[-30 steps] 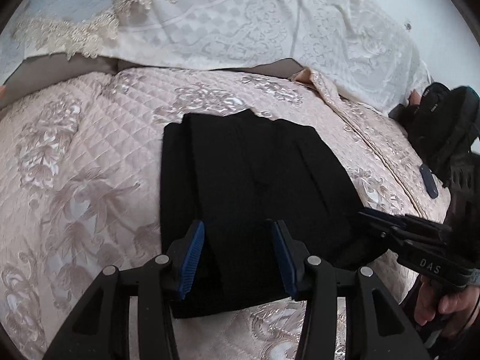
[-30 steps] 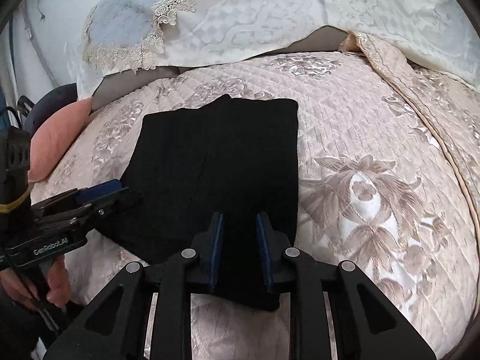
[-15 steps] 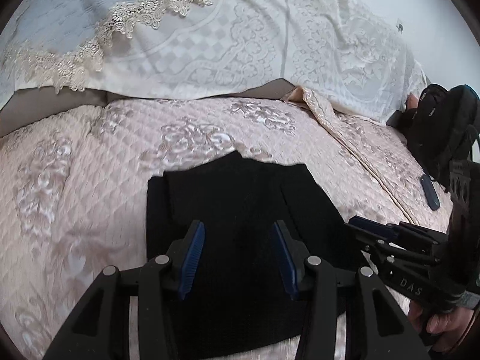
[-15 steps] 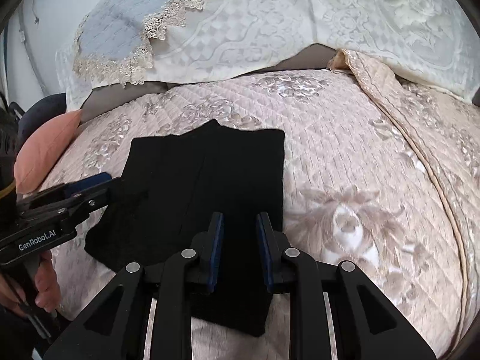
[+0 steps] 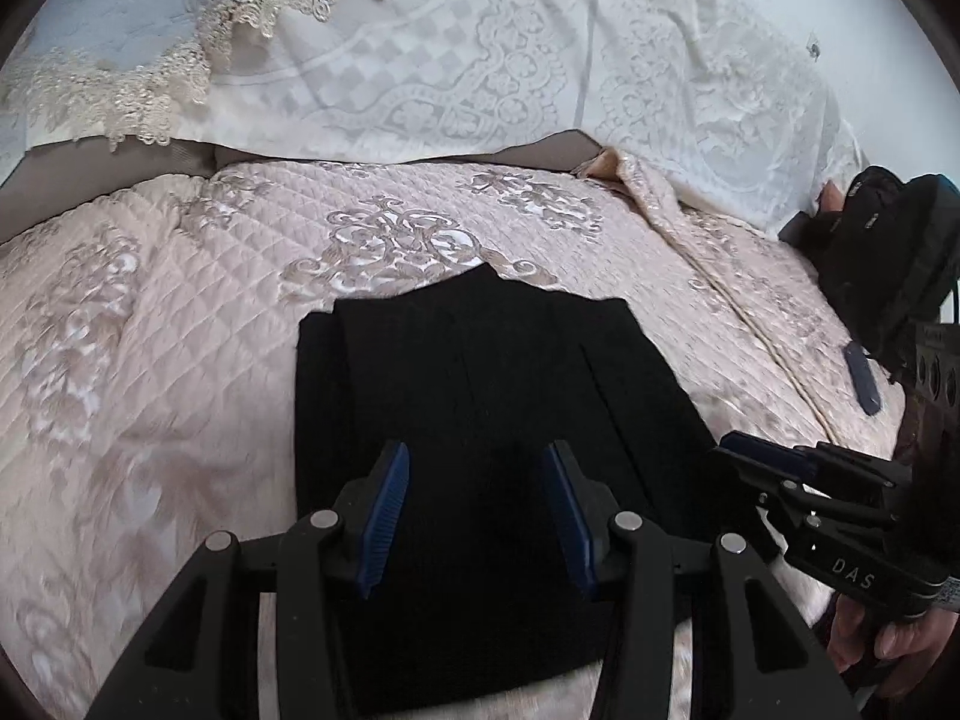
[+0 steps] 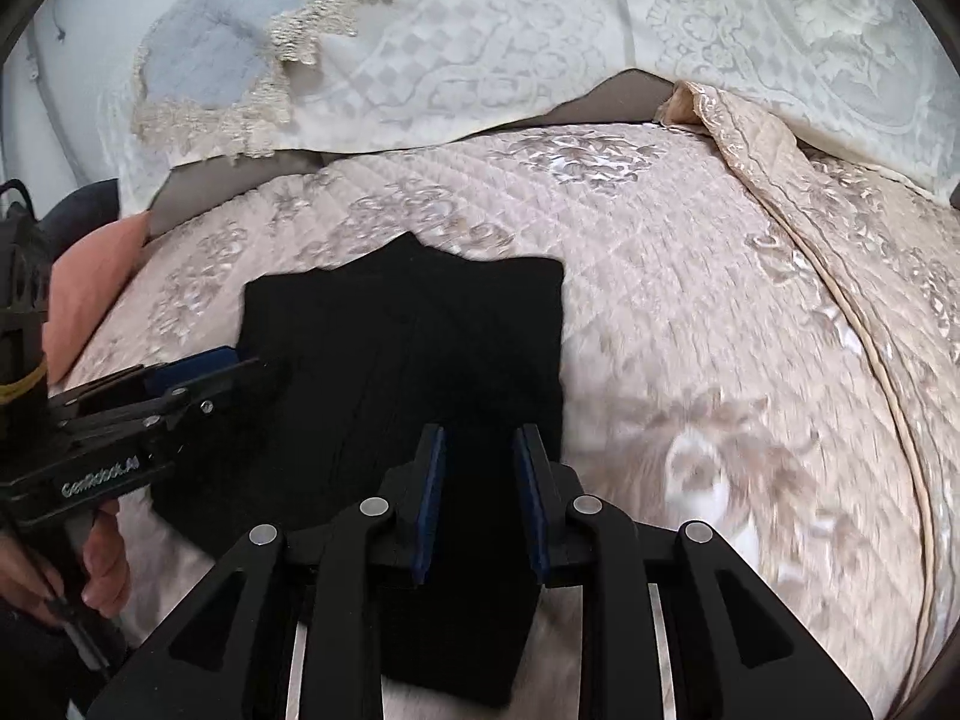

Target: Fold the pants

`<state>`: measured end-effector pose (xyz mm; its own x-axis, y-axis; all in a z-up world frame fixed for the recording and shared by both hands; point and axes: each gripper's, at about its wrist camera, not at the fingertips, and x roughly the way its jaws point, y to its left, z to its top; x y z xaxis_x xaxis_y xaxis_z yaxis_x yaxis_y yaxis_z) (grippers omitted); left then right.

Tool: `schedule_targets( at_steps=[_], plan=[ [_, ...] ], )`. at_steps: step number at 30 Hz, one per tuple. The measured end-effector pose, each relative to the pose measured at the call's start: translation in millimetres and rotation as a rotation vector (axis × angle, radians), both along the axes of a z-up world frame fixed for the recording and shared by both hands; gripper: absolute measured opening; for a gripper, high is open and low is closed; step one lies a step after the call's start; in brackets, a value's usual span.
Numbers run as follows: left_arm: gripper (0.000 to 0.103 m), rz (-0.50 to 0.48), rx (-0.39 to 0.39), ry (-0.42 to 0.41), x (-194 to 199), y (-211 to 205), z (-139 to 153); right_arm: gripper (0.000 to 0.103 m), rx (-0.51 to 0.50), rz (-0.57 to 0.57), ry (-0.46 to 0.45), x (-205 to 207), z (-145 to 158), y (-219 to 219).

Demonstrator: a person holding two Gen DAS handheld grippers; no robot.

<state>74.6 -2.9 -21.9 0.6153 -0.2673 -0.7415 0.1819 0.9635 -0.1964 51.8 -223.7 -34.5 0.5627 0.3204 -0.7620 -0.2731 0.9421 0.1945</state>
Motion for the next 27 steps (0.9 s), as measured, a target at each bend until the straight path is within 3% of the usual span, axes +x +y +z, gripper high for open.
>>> schedule_targets(
  at_steps=[4, 8, 11, 15, 17, 21, 27],
  plan=[
    [0.050, -0.017, 0.001, -0.041, -34.7, 0.8, 7.3, 0.032, 0.016, 0.029, -0.034, -34.7, 7.2, 3.7],
    [0.050, -0.051, 0.057, -0.013, -48.7, -6.6, -13.1, 0.037, -0.066, 0.066, -0.028, -46.9, -10.8, 13.3],
    [0.053, -0.042, 0.072, -0.039, -54.0, -7.2, -13.0, 0.039, -0.096, 0.067, -0.045, -47.9, -13.7, 16.5],
    [0.060, -0.018, 0.047, -0.011, -55.1, -1.4, -17.5, 0.041, -0.115, 0.054, -0.047, -49.3, -13.4, 19.6],
    [0.060, -0.013, 0.013, 0.004, -59.4, 4.4, -19.8, 0.042, -0.110, 0.048, -0.044, -52.0, -13.4, 17.8],
    [0.058, -0.014, 0.017, 0.015, -69.6, 9.6, -24.1, 0.045, -0.112, 0.046, -0.051, -60.4, -13.0, 13.5],
    [0.058, 0.021, -0.031, 0.007, -79.5, 22.4, -10.1, 0.046, -0.076, 0.019, -0.029, -65.5, -6.2, 1.2]
  ],
)
